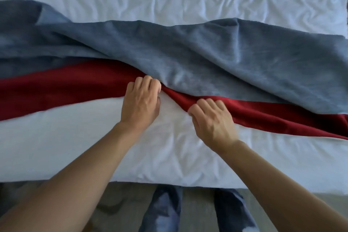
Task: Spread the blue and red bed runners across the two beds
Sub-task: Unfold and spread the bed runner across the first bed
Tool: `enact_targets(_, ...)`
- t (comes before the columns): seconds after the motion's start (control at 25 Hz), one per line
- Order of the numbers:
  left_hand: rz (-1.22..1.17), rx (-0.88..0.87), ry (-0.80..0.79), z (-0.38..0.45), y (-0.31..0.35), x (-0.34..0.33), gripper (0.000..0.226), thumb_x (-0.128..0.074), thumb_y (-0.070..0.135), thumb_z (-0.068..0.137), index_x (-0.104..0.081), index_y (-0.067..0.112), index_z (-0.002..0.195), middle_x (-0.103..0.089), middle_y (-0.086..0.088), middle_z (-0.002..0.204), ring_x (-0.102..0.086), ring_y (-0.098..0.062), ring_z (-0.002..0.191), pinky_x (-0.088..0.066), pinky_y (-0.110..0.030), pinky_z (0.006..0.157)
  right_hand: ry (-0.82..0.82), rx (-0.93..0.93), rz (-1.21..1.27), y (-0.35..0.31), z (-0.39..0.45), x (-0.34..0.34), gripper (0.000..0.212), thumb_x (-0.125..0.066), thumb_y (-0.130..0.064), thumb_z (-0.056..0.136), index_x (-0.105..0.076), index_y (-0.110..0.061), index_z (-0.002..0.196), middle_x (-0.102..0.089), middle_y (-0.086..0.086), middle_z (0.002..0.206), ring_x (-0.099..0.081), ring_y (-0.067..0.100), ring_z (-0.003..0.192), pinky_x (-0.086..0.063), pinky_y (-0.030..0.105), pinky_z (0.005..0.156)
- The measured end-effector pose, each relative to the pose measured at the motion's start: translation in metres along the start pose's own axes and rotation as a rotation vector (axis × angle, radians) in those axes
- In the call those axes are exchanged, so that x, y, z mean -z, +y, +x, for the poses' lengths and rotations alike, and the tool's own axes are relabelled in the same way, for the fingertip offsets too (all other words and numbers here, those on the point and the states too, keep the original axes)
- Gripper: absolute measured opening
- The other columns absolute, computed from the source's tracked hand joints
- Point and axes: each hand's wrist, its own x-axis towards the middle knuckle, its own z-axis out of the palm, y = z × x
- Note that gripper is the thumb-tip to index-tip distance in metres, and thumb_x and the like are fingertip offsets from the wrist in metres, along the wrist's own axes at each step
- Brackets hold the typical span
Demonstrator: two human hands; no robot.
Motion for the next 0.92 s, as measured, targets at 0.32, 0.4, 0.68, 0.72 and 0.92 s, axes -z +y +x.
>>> enact_targets(0.32,0.049,-0.009,-0.016,0.008,-0.039,-0.014,0.015,-0.064,0.009,0.082,-0.061,0.013,0.096,-0.057,-0.005,0.089,-0.052,-0.028,0.082,-0.038,-0.04,0.069,-0.06,-0.101,-0.084,0.01,0.029,-0.015,0.03,-0.069,-0.01,0.083,-0.069,-0.011,0.112,-0.063,0.007,0.097,-0.059,0.031,0.085,-0.044,0.042,0.068)
enact_targets(0.4,0.032,-0.009,0.012,0.006,-0.037,-0.019,0.012,-0.062,0.004,0.082,-0.062,0.012,0.091,-0.057,-0.005,0.083,-0.052,-0.028,0.076,-0.039,-0.04,0.063,-0.041,-0.084,-0.094,0.008,0.026,-0.02,0.024,-0.069,-0.011,0.082,-0.069,-0.012,0.106,-0.062,0.006,0.092,-0.058,0.029,0.082,-0.044,0.041,0.067)
enact_targets(0.68,-0.036,-0.049,-0.026,-0.068,-0.056,-0.013,0.011,-0.059,0.004,0.085,-0.061,0.014,0.089,-0.054,-0.005,0.081,-0.052,-0.032,0.077,-0.041,-0.045,0.064,-0.032,-0.168,-0.069,-0.032,-0.015,-0.033,0.018,-0.07,-0.002,0.081,-0.068,-0.012,0.096,-0.061,0.005,0.087,-0.056,0.03,0.076,-0.043,0.043,0.066)
enact_targets(0.72,-0.065,-0.061,-0.037,-0.062,-0.055,-0.013,0.012,-0.055,0.005,0.085,-0.06,0.014,0.09,-0.055,-0.006,0.082,-0.052,-0.032,0.078,-0.041,-0.045,0.065,-0.035,-0.158,-0.074,-0.042,-0.006,-0.038,0.02,-0.069,-0.004,0.081,-0.067,-0.012,0.099,-0.061,0.005,0.089,-0.055,0.03,0.078,-0.042,0.043,0.066)
enact_targets(0.92,-0.201,-0.117,-0.07,-0.072,-0.055,-0.012,0.013,-0.049,0.007,0.085,-0.058,0.016,0.088,-0.055,-0.005,0.083,-0.052,-0.03,0.08,-0.04,-0.042,0.069,-0.042,-0.265,-0.111,-0.08,0.005,-0.049,0.021,-0.069,0.002,0.077,-0.068,-0.01,0.094,-0.062,0.006,0.085,-0.056,0.033,0.076,-0.04,0.043,0.066)
